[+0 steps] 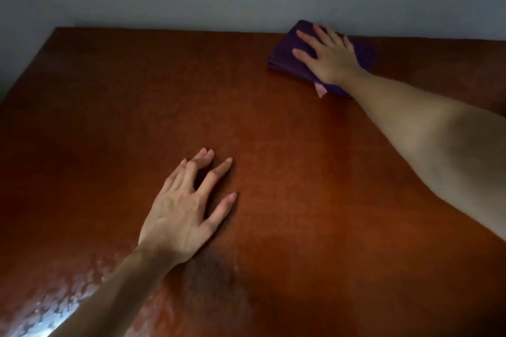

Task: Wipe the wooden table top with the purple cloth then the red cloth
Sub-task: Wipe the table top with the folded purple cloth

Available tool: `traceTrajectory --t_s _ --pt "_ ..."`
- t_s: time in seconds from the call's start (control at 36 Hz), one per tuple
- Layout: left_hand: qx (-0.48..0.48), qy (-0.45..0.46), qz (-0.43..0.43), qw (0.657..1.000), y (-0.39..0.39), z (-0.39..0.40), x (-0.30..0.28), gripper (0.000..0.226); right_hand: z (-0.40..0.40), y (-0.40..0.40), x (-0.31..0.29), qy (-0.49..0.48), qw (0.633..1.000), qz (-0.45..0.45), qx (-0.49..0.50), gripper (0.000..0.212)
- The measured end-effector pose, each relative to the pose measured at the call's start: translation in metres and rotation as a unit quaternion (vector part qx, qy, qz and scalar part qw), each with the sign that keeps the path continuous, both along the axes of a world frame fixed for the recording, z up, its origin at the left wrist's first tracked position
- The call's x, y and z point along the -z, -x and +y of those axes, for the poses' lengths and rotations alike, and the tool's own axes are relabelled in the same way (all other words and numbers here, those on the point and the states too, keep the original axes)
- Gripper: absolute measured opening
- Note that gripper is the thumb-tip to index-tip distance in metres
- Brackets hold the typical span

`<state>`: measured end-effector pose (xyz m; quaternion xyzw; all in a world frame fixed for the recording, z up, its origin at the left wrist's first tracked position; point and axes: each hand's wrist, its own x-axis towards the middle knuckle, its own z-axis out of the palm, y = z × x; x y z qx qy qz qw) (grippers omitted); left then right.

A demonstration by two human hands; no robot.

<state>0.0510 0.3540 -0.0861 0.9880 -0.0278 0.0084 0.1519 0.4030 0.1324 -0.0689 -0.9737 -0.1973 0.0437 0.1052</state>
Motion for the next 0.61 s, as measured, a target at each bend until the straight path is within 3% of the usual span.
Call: traceTrajectory --t_s 0.17,0.44,0.61 --pt "-0.004 0.005 0.003 1.0 0.0 0.0 -0.002 0.063 -0.02 0.079 0.005 0.004 0.999 -0.002 0.035 0.072" --pt "-0.041 -0.036 0.013 0.998 0.006 -0.015 -0.013 0.063 -0.138 0.354 0.016 0.019 0.995 -0.053 -0.079 0.077" --pt "-0.058 -0.005 -0.035 0.998 0.012 -0.074 -0.017 0.054 -0.18 0.364 0.008 0.045 0.978 -0.028 -0.204 0.075"
